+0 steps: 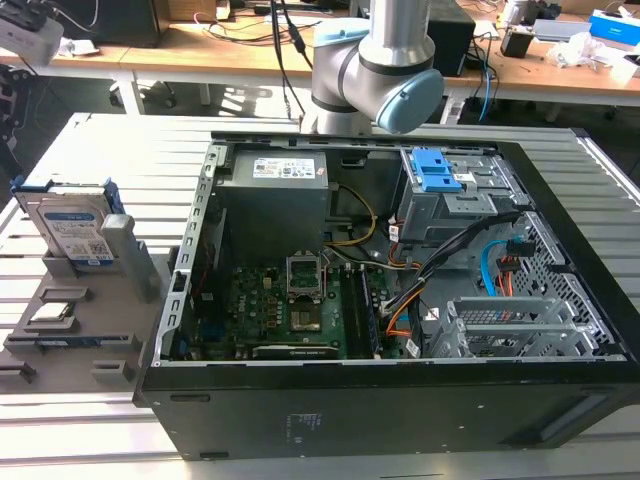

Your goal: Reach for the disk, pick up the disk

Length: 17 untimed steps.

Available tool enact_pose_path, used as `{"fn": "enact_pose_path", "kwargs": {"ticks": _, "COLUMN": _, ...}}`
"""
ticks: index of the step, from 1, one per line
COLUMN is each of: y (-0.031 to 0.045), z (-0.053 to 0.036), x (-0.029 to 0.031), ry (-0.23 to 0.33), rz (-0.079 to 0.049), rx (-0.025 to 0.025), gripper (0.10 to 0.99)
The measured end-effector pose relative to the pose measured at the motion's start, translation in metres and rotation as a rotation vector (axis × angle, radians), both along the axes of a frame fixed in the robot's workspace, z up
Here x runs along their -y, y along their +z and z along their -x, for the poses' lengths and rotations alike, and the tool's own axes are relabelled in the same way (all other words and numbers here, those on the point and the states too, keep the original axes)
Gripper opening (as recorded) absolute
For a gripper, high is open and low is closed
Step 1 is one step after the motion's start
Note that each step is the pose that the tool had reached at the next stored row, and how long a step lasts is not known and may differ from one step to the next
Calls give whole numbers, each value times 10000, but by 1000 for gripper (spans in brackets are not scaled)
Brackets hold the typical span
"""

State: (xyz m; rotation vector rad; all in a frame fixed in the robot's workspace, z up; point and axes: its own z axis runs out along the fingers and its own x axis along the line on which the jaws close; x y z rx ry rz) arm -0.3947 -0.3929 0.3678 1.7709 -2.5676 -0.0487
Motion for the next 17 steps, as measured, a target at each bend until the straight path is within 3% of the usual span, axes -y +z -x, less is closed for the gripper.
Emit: {"fn": "enact_pose_path", "kwargs": {"ticks": 17, "y": 0, "z": 0, "x": 0, "ry": 1051, "rz": 0, "rx": 1, "gripper": 106}}
